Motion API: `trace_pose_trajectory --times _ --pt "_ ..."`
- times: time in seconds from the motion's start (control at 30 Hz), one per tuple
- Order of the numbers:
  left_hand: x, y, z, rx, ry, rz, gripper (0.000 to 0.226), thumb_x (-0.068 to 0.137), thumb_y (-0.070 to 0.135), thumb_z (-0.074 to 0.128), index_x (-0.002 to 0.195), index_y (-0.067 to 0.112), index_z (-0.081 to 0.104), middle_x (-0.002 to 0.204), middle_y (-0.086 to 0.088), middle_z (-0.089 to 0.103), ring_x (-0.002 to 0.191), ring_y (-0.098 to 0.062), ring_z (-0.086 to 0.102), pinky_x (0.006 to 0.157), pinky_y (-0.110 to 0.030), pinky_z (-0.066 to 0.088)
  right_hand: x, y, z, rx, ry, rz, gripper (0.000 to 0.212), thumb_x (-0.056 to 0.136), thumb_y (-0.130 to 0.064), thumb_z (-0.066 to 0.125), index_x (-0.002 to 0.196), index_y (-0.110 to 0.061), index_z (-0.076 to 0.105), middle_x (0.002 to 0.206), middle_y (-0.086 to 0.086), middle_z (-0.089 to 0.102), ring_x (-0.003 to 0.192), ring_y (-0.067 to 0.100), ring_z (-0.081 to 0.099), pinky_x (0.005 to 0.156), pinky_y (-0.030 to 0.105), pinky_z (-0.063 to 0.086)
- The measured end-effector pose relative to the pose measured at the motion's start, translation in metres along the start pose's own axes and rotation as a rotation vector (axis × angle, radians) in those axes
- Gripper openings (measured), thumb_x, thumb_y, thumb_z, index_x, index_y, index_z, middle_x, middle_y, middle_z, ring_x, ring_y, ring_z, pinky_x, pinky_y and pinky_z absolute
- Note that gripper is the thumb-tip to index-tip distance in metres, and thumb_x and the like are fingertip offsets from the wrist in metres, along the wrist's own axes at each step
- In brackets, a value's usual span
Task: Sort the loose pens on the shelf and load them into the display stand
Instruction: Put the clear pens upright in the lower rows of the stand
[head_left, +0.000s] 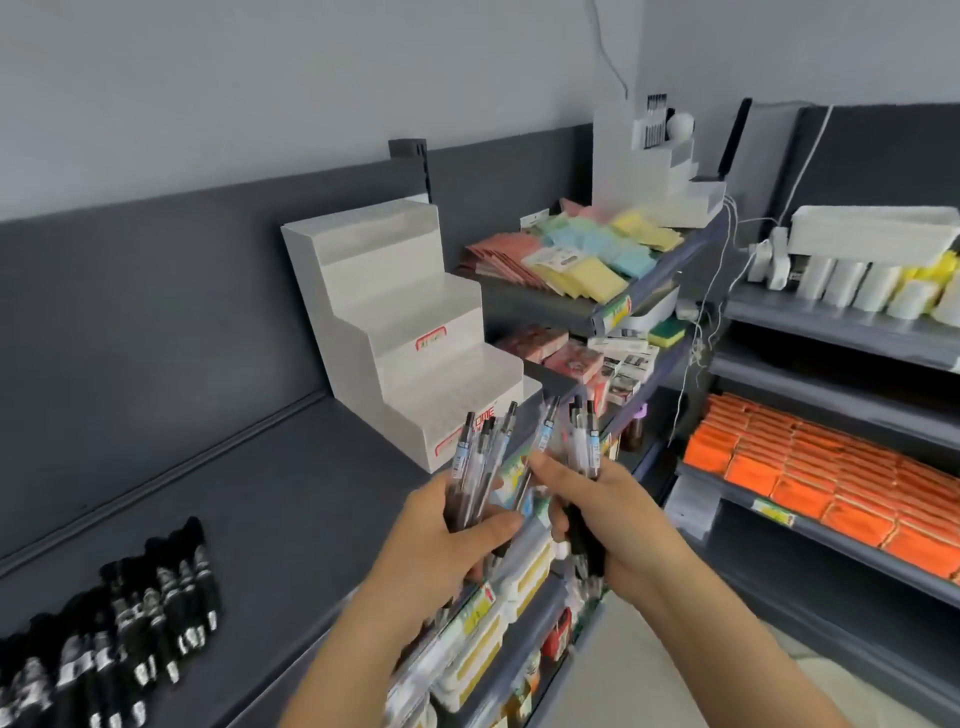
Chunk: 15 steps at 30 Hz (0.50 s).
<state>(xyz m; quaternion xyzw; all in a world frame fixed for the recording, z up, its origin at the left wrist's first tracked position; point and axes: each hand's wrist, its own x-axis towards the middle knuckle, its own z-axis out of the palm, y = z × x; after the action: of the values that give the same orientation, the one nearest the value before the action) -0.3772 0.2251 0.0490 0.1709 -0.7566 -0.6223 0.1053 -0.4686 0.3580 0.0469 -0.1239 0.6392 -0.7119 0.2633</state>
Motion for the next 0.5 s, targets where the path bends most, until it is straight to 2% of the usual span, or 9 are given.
trace_pose_trajectory --times 0.1,0.27,0.33,0.4,0.5 --pt "0.039 0.012 -0.006 0.036 -0.019 0.028 0.021 0.083 0.018 0.071 0.101 0.020 0.061 0.079 0.000 0.072 0.045 -0.007 0.047 0.048 -0.021 0.042 0.040 -0.021 -0.003 0.039 0.000 -0.030 0.028 0.073 -0.036 0.072 0.091 -0.015 0.068 0.060 0.011 0.052 0.043 0.015 0.044 0.056 0.030 0.036" --pt "0.084 0.028 -0.015 0.090 -0.011 0.076 0.017 0.085 0.020 0.066 0.098 0.026 0.058 0.093 -0.003 0.073 0.045 -0.005 0.047 0.049 -0.020 0.044 0.091 -0.043 -0.007 0.060 -0.062 -0.075 0.026 0.066 -0.030 0.073 0.084 -0.012 0.065 0.050 0.005 0.048 0.042 0.015 0.041 0.055 0.028 0.037" --pt "0.096 0.031 -0.017 0.096 0.011 0.090 0.017 0.087 0.018 0.063 0.099 0.028 0.057 0.086 0.004 0.074 0.045 -0.002 0.047 0.049 -0.019 0.045 0.108 -0.048 -0.006 0.033 -0.094 -0.079 0.021 0.072 -0.027 0.073 0.082 -0.011 0.063 0.049 0.005 0.048 0.043 0.016 0.041 0.054 0.026 0.039" --pt "0.106 0.032 -0.019 0.116 0.036 0.086 0.016 0.090 0.016 0.060 0.103 0.025 0.056 0.067 0.017 0.069 0.044 0.001 0.047 0.048 -0.016 0.043 0.124 -0.052 -0.005 0.019 -0.130 -0.093 0.015 0.077 -0.024 0.071 0.077 -0.012 0.062 0.046 0.002 0.048 0.043 0.015 0.041 0.054 0.025 0.040" --pt "0.121 0.031 -0.021 0.156 0.116 0.051 0.012 0.091 0.018 0.059 0.101 0.024 0.055 0.051 0.018 0.060 0.044 0.001 0.047 0.047 -0.013 0.040 0.149 -0.056 -0.002 0.038 -0.199 -0.113 0.017 0.066 -0.030 0.073 0.070 -0.017 0.063 0.045 0.003 0.047 0.042 0.015 0.041 0.054 0.025 0.039"
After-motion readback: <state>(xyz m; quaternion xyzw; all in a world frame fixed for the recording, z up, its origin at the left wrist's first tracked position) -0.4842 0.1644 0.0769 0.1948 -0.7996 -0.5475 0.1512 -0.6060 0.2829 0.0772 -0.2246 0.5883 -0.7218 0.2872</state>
